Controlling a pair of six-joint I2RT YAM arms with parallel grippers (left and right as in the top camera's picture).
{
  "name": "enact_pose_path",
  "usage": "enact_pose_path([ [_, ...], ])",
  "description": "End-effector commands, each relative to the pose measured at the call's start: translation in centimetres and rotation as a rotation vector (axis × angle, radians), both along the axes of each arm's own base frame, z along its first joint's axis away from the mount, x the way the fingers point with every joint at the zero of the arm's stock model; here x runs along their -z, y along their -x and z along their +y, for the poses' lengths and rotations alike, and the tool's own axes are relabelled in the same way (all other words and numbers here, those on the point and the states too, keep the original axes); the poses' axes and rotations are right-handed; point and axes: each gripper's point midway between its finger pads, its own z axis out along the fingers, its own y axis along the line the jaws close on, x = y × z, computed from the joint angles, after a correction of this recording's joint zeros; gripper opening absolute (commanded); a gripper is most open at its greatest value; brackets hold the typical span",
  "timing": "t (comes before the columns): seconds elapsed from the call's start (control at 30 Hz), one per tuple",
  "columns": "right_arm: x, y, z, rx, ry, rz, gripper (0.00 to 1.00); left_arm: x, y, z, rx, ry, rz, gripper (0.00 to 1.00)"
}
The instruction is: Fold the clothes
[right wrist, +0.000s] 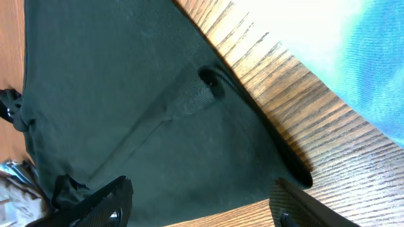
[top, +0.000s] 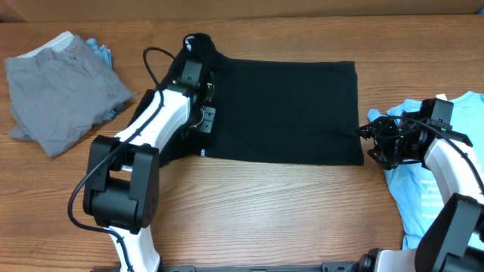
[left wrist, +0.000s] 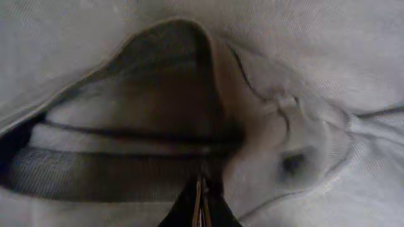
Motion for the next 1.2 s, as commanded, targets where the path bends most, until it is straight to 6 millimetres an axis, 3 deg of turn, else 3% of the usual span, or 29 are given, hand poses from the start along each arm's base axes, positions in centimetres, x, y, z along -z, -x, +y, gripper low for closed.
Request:
enact_pose_path([
  [0.0,-0.7,-0.7,-0.2,-0.012,0.016,-0.028,0.72,1.0,0.8,0.3,0.013,-0.010,0.015,0.04],
  [0.1,-0.7,-0.7,-0.2,-0.011,0.017,-0.028,0.73,1.2,1.0,0.2,0.015,0.000,0.021,0.04],
  [0.27,-0.5,-0.7,-0.5,-0.006,0.032,-0.022,0.73,0.6,-1.0,0.3,-0.019,0.005,-0.059,0.04],
  [0.5,-0.5,-0.5,-0.4,-0.006,0.030,-0.015,0.73,-2.9,-4.5,-0.6,-0.045,0.041,-0.163,0.04],
  [0.6,-0.5,-0.5,-0.4,-0.006,0.030,-0.015,0.73,-4.6,-4.2,-0.6,-0.042,0.037,-0.127,0.04],
  [0.7,-0.5,-0.5,-0.4,-0.007,0.030,-0.015,0.73,-5.4,-2.2,0.0,-0.042,0.002,-0.035,0.07],
  [0.8,-0.5,-0.5,-0.4,-0.006,0.030,-0.015,0.73,-5.0,0.0,0.9,-0.049,-0.030,0.060,0.12],
  [0.93,-0.5,-0.5,-0.4,-0.006,0.030,-0.015,0.73,-3.5,1.5,2.3,-0.073,-0.046,0.118,0.39],
  [1.03,-0.5,-0.5,-0.4,-0.006,0.030,-0.015,0.73,-2.1,1.4,3.2,-0.102,-0.031,0.114,0.52],
  [1.1,-0.5,-0.5,-0.4,-0.006,0.030,-0.015,0.73,-1.3,1.0,3.7,-0.121,-0.021,0.090,0.53],
  [1.17,-0.5,-0.5,-0.4,-0.006,0.030,-0.015,0.73,-0.7,0.6,3.6,-0.128,0.012,0.070,0.43],
])
